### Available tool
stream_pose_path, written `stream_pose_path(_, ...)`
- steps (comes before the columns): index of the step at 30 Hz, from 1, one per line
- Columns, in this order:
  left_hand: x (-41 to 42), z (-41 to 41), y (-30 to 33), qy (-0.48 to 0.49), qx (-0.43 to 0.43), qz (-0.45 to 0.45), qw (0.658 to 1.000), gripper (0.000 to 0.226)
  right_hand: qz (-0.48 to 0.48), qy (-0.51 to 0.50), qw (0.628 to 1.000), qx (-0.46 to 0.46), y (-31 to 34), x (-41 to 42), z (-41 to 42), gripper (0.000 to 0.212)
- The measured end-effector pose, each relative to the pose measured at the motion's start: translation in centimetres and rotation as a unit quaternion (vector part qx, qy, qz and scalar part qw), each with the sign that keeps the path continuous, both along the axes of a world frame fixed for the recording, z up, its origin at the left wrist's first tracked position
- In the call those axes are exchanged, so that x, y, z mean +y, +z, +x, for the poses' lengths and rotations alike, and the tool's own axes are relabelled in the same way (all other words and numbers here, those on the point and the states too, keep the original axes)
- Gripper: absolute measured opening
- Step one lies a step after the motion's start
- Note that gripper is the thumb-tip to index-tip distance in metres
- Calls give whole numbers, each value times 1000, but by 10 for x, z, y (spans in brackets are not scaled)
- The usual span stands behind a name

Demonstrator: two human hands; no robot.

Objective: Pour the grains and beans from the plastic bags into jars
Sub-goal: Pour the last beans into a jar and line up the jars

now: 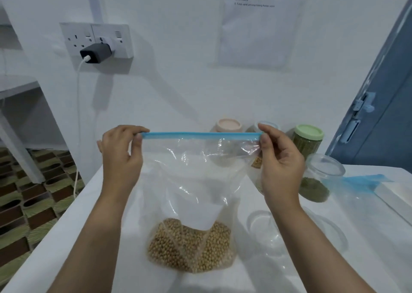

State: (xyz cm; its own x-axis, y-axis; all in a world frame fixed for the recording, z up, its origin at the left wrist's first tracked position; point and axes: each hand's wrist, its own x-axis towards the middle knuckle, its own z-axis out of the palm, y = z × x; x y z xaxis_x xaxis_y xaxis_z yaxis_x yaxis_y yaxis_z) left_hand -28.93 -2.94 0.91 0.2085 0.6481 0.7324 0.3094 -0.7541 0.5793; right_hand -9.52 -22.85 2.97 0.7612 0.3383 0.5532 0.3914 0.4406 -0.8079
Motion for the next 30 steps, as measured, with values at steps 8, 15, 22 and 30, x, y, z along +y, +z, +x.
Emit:
stream_pose_path(8, -17, 15, -5, -106, -264, -323, 902, 12, -12, -16, 1000, -17, 3, 1, -1, 17)
stream_pose_path(15, -1, 4, 53, -90, -358, -221, 903, 14, 20, 19, 999, -41, 33, 6, -14, 14)
stream_pose_path(22, 7, -1, 110, -151, -359, -19, 921, 19, 40, 51, 997, -34, 30, 8, -14, 23)
stream_pose_path(30, 5, 13, 74, -167, -279, -43, 945, 19, -154, -32, 970, -184, -12, 5, 0, 43)
